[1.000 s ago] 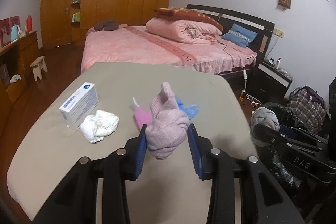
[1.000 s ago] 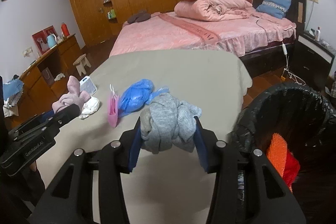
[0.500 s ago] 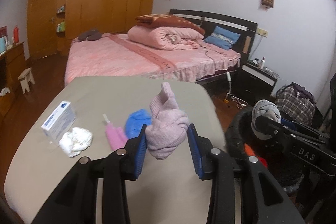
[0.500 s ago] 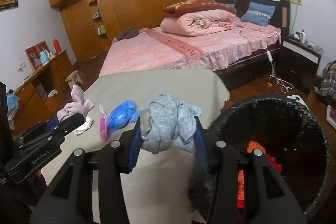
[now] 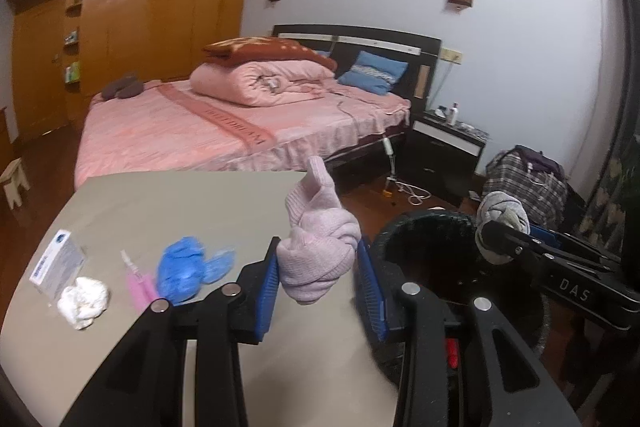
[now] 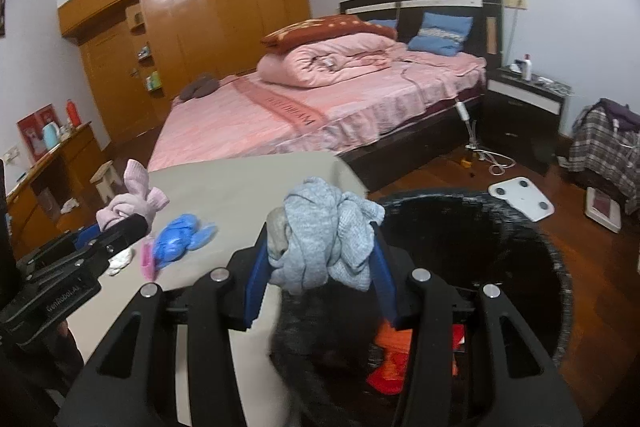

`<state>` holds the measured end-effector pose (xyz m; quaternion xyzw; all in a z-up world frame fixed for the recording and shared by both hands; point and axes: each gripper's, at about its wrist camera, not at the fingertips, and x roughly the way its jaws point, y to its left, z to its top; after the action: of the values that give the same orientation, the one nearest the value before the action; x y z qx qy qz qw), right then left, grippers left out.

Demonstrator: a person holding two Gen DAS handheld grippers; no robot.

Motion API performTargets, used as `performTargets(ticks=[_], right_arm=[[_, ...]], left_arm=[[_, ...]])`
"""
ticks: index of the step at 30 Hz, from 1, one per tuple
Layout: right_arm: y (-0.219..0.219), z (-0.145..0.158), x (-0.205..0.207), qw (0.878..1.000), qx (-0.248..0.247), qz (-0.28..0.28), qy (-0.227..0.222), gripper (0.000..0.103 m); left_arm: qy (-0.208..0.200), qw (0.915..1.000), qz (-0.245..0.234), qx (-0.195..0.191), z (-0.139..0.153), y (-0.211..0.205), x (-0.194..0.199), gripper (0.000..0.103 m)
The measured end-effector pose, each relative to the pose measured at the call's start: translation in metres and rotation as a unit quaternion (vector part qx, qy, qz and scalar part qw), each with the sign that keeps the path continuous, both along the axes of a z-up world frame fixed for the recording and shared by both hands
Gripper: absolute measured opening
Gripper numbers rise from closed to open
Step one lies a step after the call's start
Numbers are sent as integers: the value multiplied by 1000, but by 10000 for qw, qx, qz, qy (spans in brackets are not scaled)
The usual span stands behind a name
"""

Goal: Collect trash
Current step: 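Carry the pink sock and grey sock over the black bin, then open both tools over the bin to drop the socks, then move both open tools back over the table items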

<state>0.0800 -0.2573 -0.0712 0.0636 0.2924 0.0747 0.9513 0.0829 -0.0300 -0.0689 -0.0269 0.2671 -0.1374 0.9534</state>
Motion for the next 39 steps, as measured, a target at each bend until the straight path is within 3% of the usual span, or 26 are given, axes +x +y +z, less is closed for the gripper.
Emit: performTargets(ticks=[17,23,24,27,28,33,39], right_arm=[[-83,-12,-15,9970,-143,-761,95,46],[-103,-19,-13,9953,-200,-935,177,51],[-107,-21,-13,9947,-215,-983,196,55],[-114,-22,-14,9933,-251,-1113,193,63],[-117,-22,-16,9928,-269,-1153,182,70],[-121,-15,-25,9901,-349,-1360,-7,94],[-108,-13,-26,9913,-255,-1294,-18,97]], left_arm=[[8,9957,-923,-27,3,-90,19,38],[142,9912,-1315,-86,-6,-122,28,40],[160,9905,-1361,-82,-7,-125,29,41],[209,9875,-1554,-190,-12,-131,32,61],[198,9875,-1549,-193,-12,-131,32,66],[81,9905,-1369,-110,-11,-120,28,78],[-60,9956,-938,-19,-5,-85,23,92]])
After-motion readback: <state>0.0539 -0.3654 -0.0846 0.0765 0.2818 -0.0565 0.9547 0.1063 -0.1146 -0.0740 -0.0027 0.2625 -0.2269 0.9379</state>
